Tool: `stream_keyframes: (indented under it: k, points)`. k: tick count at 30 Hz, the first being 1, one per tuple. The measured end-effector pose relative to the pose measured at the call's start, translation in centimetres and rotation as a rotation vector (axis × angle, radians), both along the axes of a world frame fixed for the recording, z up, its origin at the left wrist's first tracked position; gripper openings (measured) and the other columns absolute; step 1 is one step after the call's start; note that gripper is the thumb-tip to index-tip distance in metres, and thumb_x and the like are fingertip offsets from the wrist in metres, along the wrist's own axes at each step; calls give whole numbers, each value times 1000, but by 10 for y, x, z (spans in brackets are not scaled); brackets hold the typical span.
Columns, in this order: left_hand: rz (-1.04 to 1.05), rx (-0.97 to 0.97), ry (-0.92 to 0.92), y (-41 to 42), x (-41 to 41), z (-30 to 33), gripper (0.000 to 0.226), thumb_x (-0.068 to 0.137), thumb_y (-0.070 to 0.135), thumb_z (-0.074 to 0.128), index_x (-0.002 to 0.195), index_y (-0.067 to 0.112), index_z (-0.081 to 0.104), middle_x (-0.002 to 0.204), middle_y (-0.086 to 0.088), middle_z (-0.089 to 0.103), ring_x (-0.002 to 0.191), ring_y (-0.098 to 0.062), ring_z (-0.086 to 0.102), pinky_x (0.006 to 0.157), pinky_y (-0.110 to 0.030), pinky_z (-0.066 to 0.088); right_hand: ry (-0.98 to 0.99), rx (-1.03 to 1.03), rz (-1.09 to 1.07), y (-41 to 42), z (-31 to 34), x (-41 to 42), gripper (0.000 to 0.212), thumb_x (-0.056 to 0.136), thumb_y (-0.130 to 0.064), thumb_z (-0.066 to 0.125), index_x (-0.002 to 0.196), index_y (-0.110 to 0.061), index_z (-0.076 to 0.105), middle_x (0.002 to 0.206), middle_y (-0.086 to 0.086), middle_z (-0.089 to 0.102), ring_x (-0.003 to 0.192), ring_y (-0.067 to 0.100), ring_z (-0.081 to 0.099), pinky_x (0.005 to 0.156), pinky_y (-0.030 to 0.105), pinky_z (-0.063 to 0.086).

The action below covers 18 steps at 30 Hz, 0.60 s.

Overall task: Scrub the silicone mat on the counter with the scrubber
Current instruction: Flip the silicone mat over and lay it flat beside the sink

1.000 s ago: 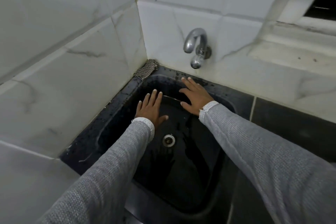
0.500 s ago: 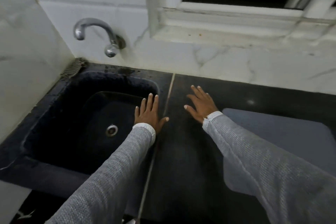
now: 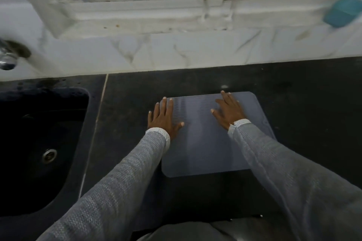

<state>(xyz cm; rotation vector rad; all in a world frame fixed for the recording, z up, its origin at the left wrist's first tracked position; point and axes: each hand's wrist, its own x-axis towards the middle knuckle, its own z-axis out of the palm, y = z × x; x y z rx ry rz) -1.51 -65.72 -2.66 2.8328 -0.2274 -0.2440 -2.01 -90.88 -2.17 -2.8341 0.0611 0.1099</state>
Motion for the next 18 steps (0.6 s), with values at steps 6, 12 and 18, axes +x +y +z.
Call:
stream_keyframes:
  k: [6,12,18]
  points:
    - [-71,45,21,-42,-3,-1,92,84,62,47,149,27,-9,158,4,-11,145,-24,-3,116,-49,6,-17,-32,-144,-64,-9,-26,50,93,-46,41,136,-20,40,157,3,14,145,25,7,117,48,12]
    - [120,-73,112,-41,-13,0,75,90,40,53,149,23,9,158,-8,-2,143,-34,11,113,-50,24,-69,39,-365,-99,-11,-42,41,89,-25,52,126,-7,49,138,19,43,123,39,42,100,47,40]
    - [451,-77,104,0,-23,-4,48,88,25,58,131,6,45,131,-22,38,118,-43,43,100,-49,39,7,-9,-529,-121,-14,-53,32,87,-12,50,117,0,56,122,26,51,111,43,49,93,44,43]
